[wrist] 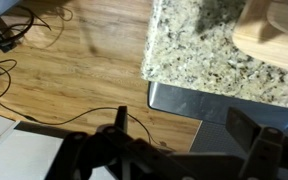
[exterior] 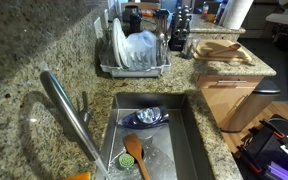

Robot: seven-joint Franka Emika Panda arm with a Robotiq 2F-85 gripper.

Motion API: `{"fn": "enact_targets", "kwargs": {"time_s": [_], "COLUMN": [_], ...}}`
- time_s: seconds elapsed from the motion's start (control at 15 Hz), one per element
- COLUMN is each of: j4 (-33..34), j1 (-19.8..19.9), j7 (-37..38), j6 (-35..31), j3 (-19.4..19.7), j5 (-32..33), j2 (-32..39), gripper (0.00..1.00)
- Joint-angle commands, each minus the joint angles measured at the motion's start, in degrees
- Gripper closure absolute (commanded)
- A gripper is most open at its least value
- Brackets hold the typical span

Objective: Open the tap and put the wooden spoon in the cup

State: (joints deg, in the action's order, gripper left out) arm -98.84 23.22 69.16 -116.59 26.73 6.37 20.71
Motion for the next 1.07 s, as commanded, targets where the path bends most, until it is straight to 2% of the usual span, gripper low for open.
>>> {"fn": "enact_targets", "kwargs": {"time_s": [0.0, 0.07, 0.2, 0.27, 0.4, 0.6, 0.73, 0.87, 0.93, 1.0], "j4": [1.7, 2.4, -0.4, 0.3, 5.6, 12.8, 18.8, 24.7, 18.0, 20.4], "j1": [0.0, 0.0, -0.5, 1.7, 3.8, 4.5, 3.9, 2.4, 2.1, 1.9], "j7": [1.0, 1.6, -0.1, -6.8, -12.5, -19.5, -19.3, -14.4, -16.1, -15.1], "j6": [0.2, 0.2, -2.2, -5.0, -5.9, -7.3, -7.0, -4.1, -6.8, -6.4], "j3": [-0.1, -0.1, -0.1, -2.2, -4.6, -8.0, -8.7, -7.9, -7.8, -7.9], "j5": [-0.1, -0.1, 2.0, -1.8, -9.3, -17.5, -19.1, -18.0, -17.7, -17.6], "j2": [1.2, 1.7, 0.4, 1.6, 6.7, 12.8, 17.3, 21.2, 17.0, 18.7], "gripper": [0.0, 0.0, 0.0, 0.0, 0.0, 0.0, 0.0, 0.0, 0.0, 0.0]}}
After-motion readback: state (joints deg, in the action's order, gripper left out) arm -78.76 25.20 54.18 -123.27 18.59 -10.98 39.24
